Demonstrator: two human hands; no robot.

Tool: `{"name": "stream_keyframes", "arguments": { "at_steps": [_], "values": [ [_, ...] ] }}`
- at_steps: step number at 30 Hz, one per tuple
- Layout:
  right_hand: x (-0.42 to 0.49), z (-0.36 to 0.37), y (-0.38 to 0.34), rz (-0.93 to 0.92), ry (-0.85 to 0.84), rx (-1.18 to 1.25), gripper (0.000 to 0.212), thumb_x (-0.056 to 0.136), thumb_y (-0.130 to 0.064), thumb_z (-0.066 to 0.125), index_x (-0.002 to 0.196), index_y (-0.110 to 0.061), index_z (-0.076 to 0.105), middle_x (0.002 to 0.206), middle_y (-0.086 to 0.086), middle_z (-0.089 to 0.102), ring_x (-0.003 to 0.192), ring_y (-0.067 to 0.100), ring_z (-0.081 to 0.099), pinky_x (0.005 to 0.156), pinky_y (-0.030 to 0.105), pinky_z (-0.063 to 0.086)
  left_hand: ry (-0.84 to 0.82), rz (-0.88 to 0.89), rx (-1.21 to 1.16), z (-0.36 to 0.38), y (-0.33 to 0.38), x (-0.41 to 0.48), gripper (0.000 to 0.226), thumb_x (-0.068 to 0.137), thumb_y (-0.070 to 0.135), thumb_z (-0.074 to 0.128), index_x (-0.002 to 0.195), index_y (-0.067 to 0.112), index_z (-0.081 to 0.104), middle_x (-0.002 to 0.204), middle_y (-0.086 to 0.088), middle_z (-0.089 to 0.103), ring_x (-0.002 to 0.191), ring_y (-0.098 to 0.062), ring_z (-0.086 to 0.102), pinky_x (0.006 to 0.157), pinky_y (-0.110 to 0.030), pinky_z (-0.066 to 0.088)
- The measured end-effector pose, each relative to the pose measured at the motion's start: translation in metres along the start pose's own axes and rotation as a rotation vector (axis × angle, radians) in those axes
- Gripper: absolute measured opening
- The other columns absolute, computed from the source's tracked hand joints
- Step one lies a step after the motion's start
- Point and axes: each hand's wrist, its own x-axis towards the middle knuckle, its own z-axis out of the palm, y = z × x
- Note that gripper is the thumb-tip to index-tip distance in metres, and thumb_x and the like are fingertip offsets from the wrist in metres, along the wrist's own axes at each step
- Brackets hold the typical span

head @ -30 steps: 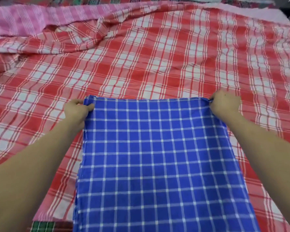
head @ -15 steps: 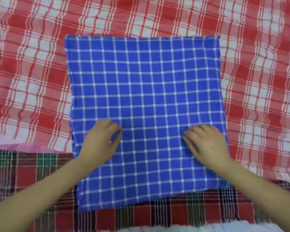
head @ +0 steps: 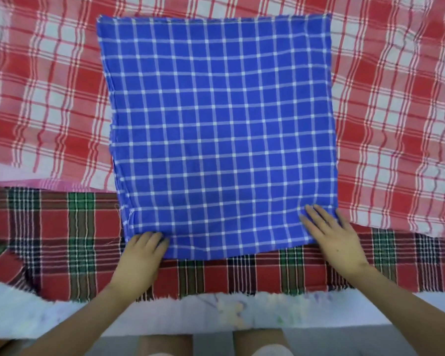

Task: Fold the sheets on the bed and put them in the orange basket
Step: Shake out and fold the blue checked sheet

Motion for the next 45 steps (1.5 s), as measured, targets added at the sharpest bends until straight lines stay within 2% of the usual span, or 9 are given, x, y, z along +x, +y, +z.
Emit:
{"name": "stream_keyframes", "arguments": {
  "at_steps": [3,6,11,19,22,29,35,42,45],
  "values": [
    [0.002,-0.04,0.012,0.306,0.067,0.425,0.051,0.073,0.004,0.059,0.117,-0.022,0.063,0.114,0.007,0.069,0.101,0.019,0.067,0.084,0.024,0.043,0.077,-0.158,-0.311,-0.038,-0.016,0.005,0.022,0.076,0.006,0.055,0.091,0.008,0.071,0.078,-0.006,0.072,0.065,-0.028,0.067,0.062,-0.036,0.053],
    [0.02,-0.087,0.03,0.645,0.119,0.995,0.032,0.082,0.004,0.065,0.092,-0.026,0.072,0.076,-0.019,0.071,0.063,-0.012,0.059,0.059,0.002,0.04,0.077,-0.606,-0.678,-0.078,-0.041,0.017,0.009,0.083,0.017,0.071,0.091,0.012,0.073,0.08,-0.002,0.069,0.064,-0.018,0.063,0.062,-0.028,0.044],
    [0.082,-0.141,0.05,0.693,0.352,1.481,0.008,0.067,-0.036,0.07,0.072,-0.036,0.076,0.065,-0.021,0.069,0.062,-0.006,0.062,0.062,0.005,0.047,0.405,-0.752,-1.104,-0.135,-0.078,0.073,0.01,0.083,0.014,0.066,0.076,0.02,0.064,0.056,0.019,0.066,0.052,0.01,0.057,0.054,-0.009,0.046],
    [0.248,-0.165,0.108,0.668,0.677,1.118,0.011,0.099,-0.02,0.045,0.1,-0.02,0.056,0.083,-0.009,0.06,0.07,-0.005,0.058,0.066,0.019,0.048,0.729,-0.748,-1.057,-0.183,-0.148,0.207,0.014,0.093,0.026,0.056,0.08,0.023,0.06,0.071,0.01,0.065,0.067,-0.005,0.06,0.069,-0.03,0.053],
    [0.3,-0.166,0.121,0.644,0.653,0.872,0.026,0.1,-0.028,0.042,0.112,-0.012,0.058,0.101,0.006,0.063,0.09,0.024,0.059,0.078,0.042,0.048,0.759,-0.829,-0.951,-0.18,-0.173,0.247,0.019,0.093,0.029,0.055,0.082,0.014,0.055,0.073,0.001,0.055,0.081,-0.017,0.053,0.073,-0.038,0.049],
    [0.357,-0.139,0.143,0.758,0.491,0.453,0.028,0.102,-0.028,0.036,0.112,-0.009,0.054,0.1,0.022,0.062,0.089,0.04,0.056,0.064,0.034,0.03,0.652,-0.896,-0.657,-0.159,-0.207,0.31,0.03,0.092,0.031,0.055,0.081,0.003,0.053,0.096,-0.031,0.061,0.093,-0.041,0.058,0.078,-0.043,0.043],
    [0.346,-0.119,0.127,0.888,0.57,0.352,0.04,0.102,-0.033,0.032,0.128,-0.006,0.046,0.116,0.022,0.058,0.101,0.04,0.055,0.07,0.039,0.035,0.69,-1.0,-0.26,-0.151,-0.189,0.318,0.048,0.09,0.031,0.055,0.125,-0.001,0.045,0.124,-0.03,0.049,0.116,-0.044,0.044,0.097,-0.051,0.032],
    [0.264,-0.06,0.055,1.072,0.587,0.417,0.06,0.091,-0.047,0.028,0.124,-0.003,0.051,0.109,0.023,0.06,0.097,0.041,0.056,0.076,0.044,0.044,0.502,-0.2,-0.042,-0.094,-0.006,0.316,0.048,0.095,0.037,0.046,0.14,0.022,0.042,0.149,-0.012,0.035,0.139,-0.038,0.027,0.111,-0.062,0.011],
    [0.246,-0.059,0.06,1.171,0.505,0.656,0.063,0.088,-0.056,0.034,0.117,-0.004,0.054,0.105,0.02,0.063,0.094,0.039,0.06,0.072,0.037,0.04,0.318,-0.185,-0.046,-0.063,0.031,0.331,0.051,0.095,0.048,0.031,0.142,0.029,0.039,0.153,-0.008,0.027,0.143,-0.036,0.017,0.11,-0.064,0.008]
  ]
}}
